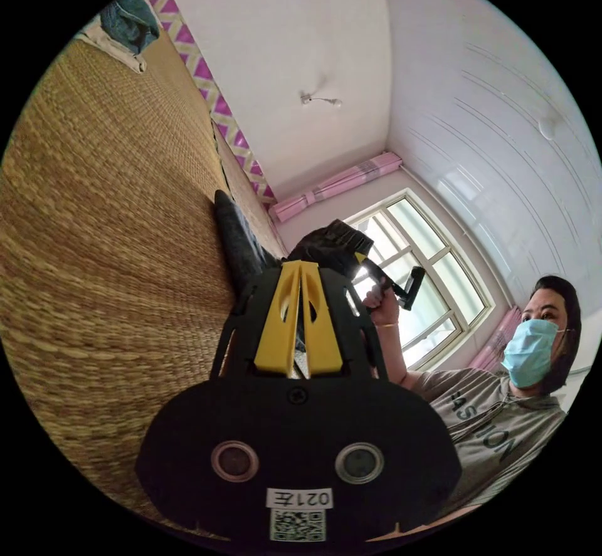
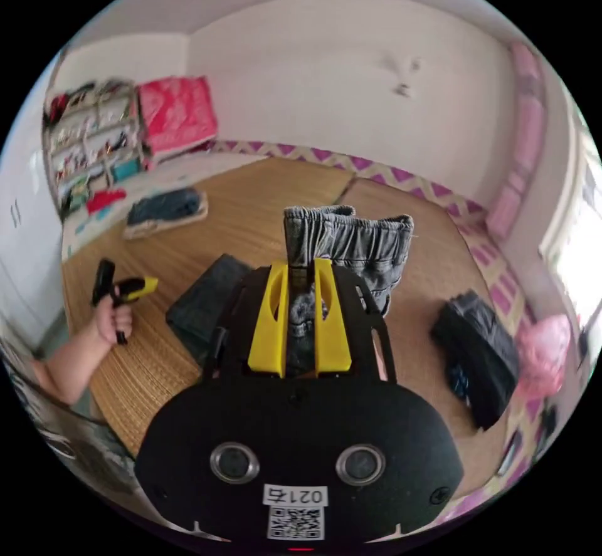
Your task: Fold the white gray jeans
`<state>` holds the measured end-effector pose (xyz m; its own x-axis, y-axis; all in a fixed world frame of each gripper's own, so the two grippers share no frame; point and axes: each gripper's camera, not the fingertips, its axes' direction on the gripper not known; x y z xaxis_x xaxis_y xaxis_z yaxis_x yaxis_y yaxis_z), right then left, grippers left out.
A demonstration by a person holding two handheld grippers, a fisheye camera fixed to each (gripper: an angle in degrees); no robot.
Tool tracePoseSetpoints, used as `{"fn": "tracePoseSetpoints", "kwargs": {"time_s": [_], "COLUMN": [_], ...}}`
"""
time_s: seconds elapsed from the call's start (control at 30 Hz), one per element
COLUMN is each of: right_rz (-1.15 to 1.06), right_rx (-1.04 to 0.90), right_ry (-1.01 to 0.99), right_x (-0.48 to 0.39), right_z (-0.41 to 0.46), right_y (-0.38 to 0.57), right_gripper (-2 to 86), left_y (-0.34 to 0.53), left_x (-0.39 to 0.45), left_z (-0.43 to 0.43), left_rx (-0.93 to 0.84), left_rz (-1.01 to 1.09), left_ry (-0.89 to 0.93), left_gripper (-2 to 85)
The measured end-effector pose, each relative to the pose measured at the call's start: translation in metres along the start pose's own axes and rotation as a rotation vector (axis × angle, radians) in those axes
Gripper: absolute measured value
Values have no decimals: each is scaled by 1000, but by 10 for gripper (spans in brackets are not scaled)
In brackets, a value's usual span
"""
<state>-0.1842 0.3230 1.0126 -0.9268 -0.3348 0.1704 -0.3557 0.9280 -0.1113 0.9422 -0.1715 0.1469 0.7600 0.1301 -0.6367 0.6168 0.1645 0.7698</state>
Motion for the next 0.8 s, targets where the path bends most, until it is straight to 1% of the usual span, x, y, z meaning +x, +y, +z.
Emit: {"fn": "tracePoseSetpoints", "kwargs": {"time_s": [0.03,0.1,0.13,0.2,0.23,0.27,0.37,0.4,0.47,0.53,0.6,0.67,0.73,0.8], "right_rz": [-55,-257,-304,-470,-491,-512,-468,-444,-458,-537,-675,-689,-640,-497], "right_rx": [-12,-76,-90,-209,-226,-202,-97,-50,-16,-21,-109,-50,-95,-43], "right_ry": [4,19,24,44,49,80,142,146,143,145,167,224,162,-43], "right_x": [-30,-142,-168,-250,-261,-276,-283,-283,-294,-318,-348,-351,-337,-284], "right_z": [13,70,85,147,157,160,131,119,116,135,185,186,173,129], "right_y": [-5,-8,-4,18,23,27,7,-1,-5,8,43,60,56,47], "right_gripper": [66,66,66,65,65,65,64,64,65,67,76,81,85,83], "left_y": [1,3,4,7,9,10,13,13,16,18,21,25,27,28], "left_x": [-1,-1,0,-1,-2,-4,-7,-7,-10,-13,-16,-20,-21,-19], "left_z": [-2,-4,-6,-8,-9,-10,-10,-10,-9,-7,-4,3,10,22], "left_rx": [-3,-9,-14,-14,-12,-10,1,2,10,14,17,8,-2,-27], "left_rz": [6,19,29,36,37,35,38,39,38,35,27,17,20,36], "left_ry": [-3,-10,-17,-29,-25,-24,-17,-17,-17,-17,-19,-31,-53,-75], "left_gripper": [-10,-10,-10,-10,-10,-10,-10,-10,-9,-9,-8,-6,0,17]}}
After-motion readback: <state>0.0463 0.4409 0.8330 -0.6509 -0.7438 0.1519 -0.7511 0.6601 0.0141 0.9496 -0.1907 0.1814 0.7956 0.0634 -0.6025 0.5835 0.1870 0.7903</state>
